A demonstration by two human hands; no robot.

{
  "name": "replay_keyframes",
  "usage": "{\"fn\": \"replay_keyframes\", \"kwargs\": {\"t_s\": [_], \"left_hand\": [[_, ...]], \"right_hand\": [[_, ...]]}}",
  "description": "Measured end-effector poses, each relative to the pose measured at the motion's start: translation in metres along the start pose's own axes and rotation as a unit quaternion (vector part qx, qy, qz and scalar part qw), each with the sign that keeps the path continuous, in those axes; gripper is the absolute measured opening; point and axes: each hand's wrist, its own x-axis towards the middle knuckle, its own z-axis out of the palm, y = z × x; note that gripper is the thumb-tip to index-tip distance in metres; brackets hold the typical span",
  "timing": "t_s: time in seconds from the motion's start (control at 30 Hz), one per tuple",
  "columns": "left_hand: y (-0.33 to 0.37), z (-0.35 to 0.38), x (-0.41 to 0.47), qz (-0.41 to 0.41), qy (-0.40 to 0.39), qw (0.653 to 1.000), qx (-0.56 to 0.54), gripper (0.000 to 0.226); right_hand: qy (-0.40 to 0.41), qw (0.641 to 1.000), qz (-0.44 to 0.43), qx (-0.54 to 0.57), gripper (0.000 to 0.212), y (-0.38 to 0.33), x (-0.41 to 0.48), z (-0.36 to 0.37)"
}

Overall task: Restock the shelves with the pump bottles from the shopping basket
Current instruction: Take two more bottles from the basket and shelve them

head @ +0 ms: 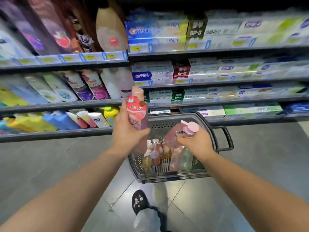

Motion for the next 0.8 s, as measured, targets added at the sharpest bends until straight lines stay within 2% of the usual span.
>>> {"fn": "replay_keyframes", "kwargs": {"t_s": [0.13, 0.33, 0.47, 0.63, 0.8], "left_hand": [[0.045, -0.07, -0.016, 0.018, 0.074, 0.997, -0.019, 0.108], [0.087, -0.178, -0.027, 0.012, 0.208, 0.977, -0.04, 0.08], [0.09, -0.246, -0.019, 0.012, 0.272, 0.961, -0.041, 0.078], [0.072, -0.334, 0.013, 0.023, 0.301, 0.953, -0.023, 0.08], [0.048, -0.417, 0.056, 0.035, 0.307, 0.951, 0.004, 0.082]], "right_hand": [[-0.01, 0.998, -0.065, -0.003, 0.052, -0.078, -0.032, -0.034], [-0.03, 0.982, -0.181, -0.041, 0.053, -0.213, -0.068, -0.055], [-0.015, 0.975, -0.22, -0.018, 0.06, -0.291, -0.08, -0.037], [-0.014, 0.963, -0.267, 0.002, 0.064, -0.379, -0.086, 0.015], [0.0, 0.957, -0.291, 0.02, 0.055, -0.446, -0.088, 0.073]]}}
